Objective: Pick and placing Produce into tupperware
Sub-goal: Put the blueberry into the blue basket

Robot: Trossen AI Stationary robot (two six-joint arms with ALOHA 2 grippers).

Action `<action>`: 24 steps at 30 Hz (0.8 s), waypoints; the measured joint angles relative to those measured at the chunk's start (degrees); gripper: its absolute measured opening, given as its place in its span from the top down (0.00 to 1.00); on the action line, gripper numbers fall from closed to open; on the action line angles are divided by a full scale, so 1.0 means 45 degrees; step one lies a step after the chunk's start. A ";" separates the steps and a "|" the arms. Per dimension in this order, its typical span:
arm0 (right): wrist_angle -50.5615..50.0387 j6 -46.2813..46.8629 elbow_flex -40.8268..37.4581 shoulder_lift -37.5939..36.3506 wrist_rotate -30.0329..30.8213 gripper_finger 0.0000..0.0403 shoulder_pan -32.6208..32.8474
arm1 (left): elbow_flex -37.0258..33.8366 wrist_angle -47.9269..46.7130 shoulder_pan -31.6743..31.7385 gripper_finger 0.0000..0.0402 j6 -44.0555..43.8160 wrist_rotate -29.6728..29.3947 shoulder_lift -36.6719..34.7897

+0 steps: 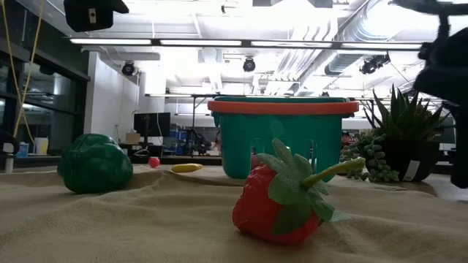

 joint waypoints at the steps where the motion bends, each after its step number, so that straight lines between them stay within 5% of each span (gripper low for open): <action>1: 0.0007 -0.0037 0.0000 0.0000 -0.0024 0.71 -0.0037 | 0.0000 0.0000 0.0000 0.62 0.0000 0.0079 0.0000; 24: 0.0094 0.0096 0.0000 0.0000 -0.0369 0.71 -0.0009 | 0.0000 0.0003 -0.0005 0.62 -0.0014 0.0445 0.0000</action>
